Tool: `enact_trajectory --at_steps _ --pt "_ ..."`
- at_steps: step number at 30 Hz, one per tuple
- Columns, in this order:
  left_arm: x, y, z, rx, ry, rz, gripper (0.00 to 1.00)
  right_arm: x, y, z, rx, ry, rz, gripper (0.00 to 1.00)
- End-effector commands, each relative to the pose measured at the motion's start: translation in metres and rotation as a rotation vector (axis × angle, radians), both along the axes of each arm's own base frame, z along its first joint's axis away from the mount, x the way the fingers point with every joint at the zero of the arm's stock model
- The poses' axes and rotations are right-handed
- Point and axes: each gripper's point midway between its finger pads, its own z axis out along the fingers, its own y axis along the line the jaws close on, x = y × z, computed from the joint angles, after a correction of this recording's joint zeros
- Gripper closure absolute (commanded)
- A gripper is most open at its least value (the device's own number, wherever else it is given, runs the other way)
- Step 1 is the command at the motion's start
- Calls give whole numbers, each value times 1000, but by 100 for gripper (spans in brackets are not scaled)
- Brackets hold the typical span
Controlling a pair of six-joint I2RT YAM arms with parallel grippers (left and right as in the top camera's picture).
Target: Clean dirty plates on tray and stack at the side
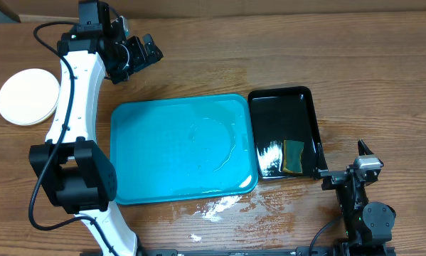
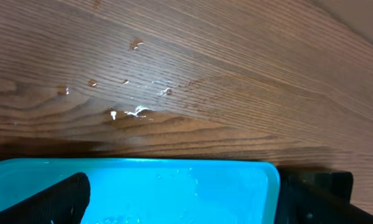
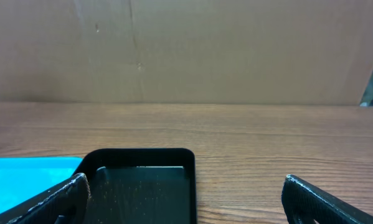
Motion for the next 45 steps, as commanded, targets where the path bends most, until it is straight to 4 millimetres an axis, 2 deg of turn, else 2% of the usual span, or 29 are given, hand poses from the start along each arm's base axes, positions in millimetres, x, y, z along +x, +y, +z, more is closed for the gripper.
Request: enact_trajectory --at_steps 1,3,5,6,8,12,13,14,15,18,22,24,25,27,30,32,33,35,38,39,41,43,45 --pt "-10 2 65 37 -150 -7 0 0 0 -2 -4 -5 0 0" --pt "-22 1 102 42 -232 -6 0 0 0 -2 -4 -5 0 0" --pt "-50 -1 166 52 -381 -4 0 0 0 -2 -4 -5 0 0" --pt "-71 -2 202 58 -468 -3 0 0 0 -2 -4 -5 0 0" --pt "-99 -4 241 65 -571 -1 0 0 0 -2 -4 -5 0 0" --pt "-165 -8 308 77 -769 2 0 0 0 -2 -4 -5 0 0" --pt "-182 -9 320 80 -812 2 0 0 0 -2 -4 -5 0 0" --pt "-209 -11 334 85 -871 3 0 0 0 -2 -4 -5 0 0" --pt "-221 -12 338 86 -893 3 0 0 0 -2 -4 -5 0 0" --pt "-260 -14 335 89 -934 4 0 0 0 -2 -4 -5 0 0" --pt "-292 -16 302 89 -921 4 0 0 0 -2 -4 -5 0 0" --pt "-302 -14 275 97 -894 17 0 0 0 -2 -4 -5 0 0" --pt "-308 -11 253 109 -870 34 0 0 0 -2 -4 -5 0 0" --pt "-313 -8 225 120 -838 48 0 0 0 -2 -4 -5 0 0" --pt "-317 -5 181 132 -807 63 0 0 0 -2 -4 -5 0 0" --pt "-316 -2 161 144 -832 78 0 0 0 -2 -4 -5 0 0" --pt "-314 -1 157 147 -848 81 0 0 0 -2 -4 -5 0 0" --pt "-305 4 150 168 -987 111 0 0 0 -2 -4 -5 0 0" --pt "-297 8 161 178 -1221 149 0 0 0 -2 -4 -5 0 0" --pt "-297 8 173 173 -1354 163 0 0 0 -2 -4 -5 0 0" --pt "-301 10 187 168 -1503 193 0 0 0 -2 -4 -5 0 0" --pt "-302 15 194 170 -1602 233 0 0 0 -2 -4 -5 0 0" --pt "-301 22 192 177 -1646 286 0 0 0 -2 -4 -5 0 0"
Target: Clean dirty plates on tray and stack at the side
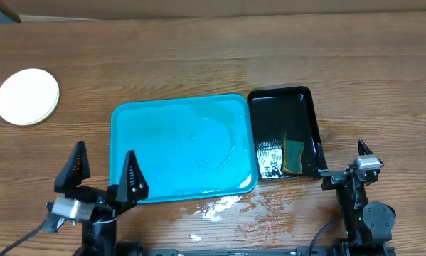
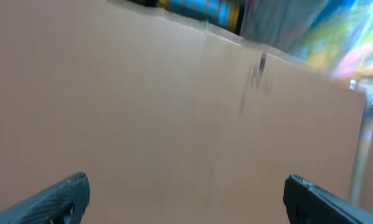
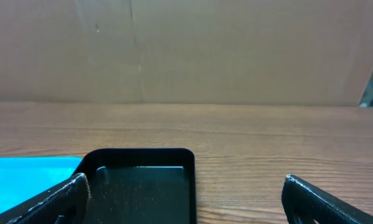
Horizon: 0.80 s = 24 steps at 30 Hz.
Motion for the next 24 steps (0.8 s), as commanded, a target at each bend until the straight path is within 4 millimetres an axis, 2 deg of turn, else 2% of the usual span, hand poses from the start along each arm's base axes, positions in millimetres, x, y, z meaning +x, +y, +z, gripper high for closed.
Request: enact_trajectory --at_steps 1,4,8,12,17,19,24 --pt "7 17 -14 -39 -45 93 0 0 0 -2 -1 -5 0 0" --pt "15 25 -32 -61 -30 131 0 0 0 -2 -1 -5 0 0" --pt "36 28 -79 -64 76 151 0 0 0 -2 -1 -5 0 0" --pt "49 30 -114 -62 177 164 0 0 0 -2 -1 -5 0 0" --pt "62 42 -192 -57 494 241 0 0 0 -2 -1 -5 0 0" --pt "62 42 -211 -48 568 244 0 0 0 -2 -1 -5 0 0" --pt "63 35 -215 125 582 239 0 0 0 -2 -1 -5 0 0"
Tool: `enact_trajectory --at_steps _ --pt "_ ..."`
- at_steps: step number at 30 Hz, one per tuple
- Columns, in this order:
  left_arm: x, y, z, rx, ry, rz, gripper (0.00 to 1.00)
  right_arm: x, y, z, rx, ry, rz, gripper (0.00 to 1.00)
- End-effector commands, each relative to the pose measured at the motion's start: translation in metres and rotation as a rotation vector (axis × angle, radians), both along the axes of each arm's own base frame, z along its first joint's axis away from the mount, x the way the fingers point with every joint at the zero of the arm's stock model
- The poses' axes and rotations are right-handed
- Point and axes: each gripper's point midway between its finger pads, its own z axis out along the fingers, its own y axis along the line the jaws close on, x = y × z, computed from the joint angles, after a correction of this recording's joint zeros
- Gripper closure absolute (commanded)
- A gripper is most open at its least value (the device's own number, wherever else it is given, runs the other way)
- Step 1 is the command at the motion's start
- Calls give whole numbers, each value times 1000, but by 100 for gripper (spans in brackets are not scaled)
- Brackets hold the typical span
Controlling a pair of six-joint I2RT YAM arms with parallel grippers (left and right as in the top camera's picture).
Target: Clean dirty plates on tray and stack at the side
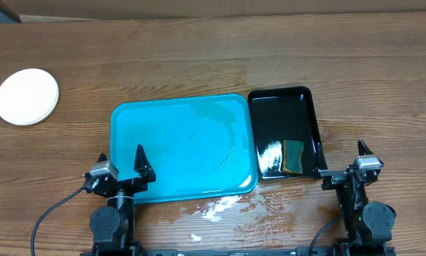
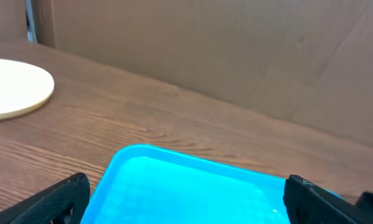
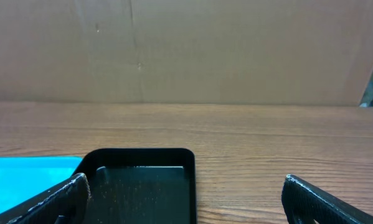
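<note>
A stack of white plates (image 1: 28,97) sits at the table's far left, also seen as plates (image 2: 12,96) in the left wrist view. The wet blue tray (image 1: 183,148) holds no plate; its near rim shows as the tray (image 2: 192,186). My left gripper (image 1: 120,173) rests open at the tray's front left edge with nothing between its fingers. My right gripper (image 1: 346,165) stands open at the front right, beside the black tray, also empty.
A black tray (image 1: 284,133) holding a green-yellow sponge (image 1: 294,156) lies right of the blue one, seen as the black tray (image 3: 139,180) from the right wrist. Water is spilled on the wood (image 1: 216,206) in front of the blue tray. A cardboard wall stands behind the table.
My left arm has settled lower at the table's front left, its gripper now pointing across the blue tray instead of up at the cardboard wall. The right arm has not moved.
My left arm was stretched out to the back left, its gripper open past the blue tray's far edge, near the plate stack. Then it was folded back at the front left, gripper tilted up. Now it rests there, level. Plates, trays and sponge kept their places.
</note>
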Motion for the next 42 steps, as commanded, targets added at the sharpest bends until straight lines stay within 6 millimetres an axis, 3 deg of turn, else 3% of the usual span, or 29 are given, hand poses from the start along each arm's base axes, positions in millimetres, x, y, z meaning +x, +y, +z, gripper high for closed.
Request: enact_trajectory --at_steps 1,10,42 --pt "0 -6 0 141 10 -43 0 0 0 -2 -1 -5 0 0" --pt "1 -18 -1 206 14 -115 0 0 0 -2 -1 -5 0 0" --pt "1 -17 -2 206 15 -111 0 0 0 -2 -1 -5 0 0"
